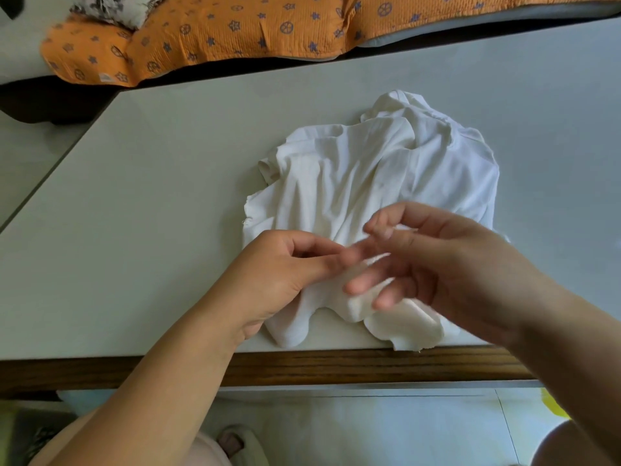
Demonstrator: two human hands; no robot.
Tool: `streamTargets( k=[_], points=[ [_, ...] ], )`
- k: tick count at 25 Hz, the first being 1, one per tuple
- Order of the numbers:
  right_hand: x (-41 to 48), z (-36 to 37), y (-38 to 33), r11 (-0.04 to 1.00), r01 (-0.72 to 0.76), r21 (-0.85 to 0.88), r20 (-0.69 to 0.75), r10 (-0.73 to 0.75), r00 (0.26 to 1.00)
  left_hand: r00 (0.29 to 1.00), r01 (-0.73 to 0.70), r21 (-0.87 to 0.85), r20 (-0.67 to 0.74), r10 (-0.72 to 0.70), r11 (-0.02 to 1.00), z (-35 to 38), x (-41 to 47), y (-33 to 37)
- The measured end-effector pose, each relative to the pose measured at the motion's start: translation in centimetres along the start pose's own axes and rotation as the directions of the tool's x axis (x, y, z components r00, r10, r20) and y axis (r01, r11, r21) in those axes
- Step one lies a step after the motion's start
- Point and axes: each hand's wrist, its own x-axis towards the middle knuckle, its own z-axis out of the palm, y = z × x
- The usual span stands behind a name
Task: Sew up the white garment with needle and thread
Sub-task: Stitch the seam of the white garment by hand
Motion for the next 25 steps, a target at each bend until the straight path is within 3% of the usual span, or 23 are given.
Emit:
streamTargets(
  k=[2, 4, 6, 10, 25],
  points=[
    [-0.2, 0.5, 0.9, 0.985, -0.063, -0.161, 0.025, 0.068, 0.997, 1.000, -0.009, 0.012, 0.009, 0.009, 1.000, -0.2, 0.0, 0.0],
    [0.1, 0.2, 1.9, 0.945, -0.082, -0.317, -0.073, 0.062, 0.995, 1.000, 0.010, 0.009, -0.008, -0.010, 1.000, -0.4, 0.1, -0.1],
    [0.5, -0.1, 2.6, 0.915, -0.104, -0.390, -0.154, 0.047, 0.987, 0.999, 0.035, 0.001, -0.034, -0.035, 0.999, -0.7, 0.2, -0.3],
    [0.7, 0.2, 3.3, 0.847, -0.109, -0.520, -0.171, 0.023, 0.985, 0.995, 0.079, 0.010, -0.057, -0.078, 0.997, -1.1, 0.4, -0.8],
    [0.9, 0.8, 3.7, 0.792, -0.107, -0.601, -0.207, -0.025, 0.978, 0.997, 0.053, -0.027, -0.062, -0.055, 0.998, -1.4, 0.3, -0.9]
  ],
)
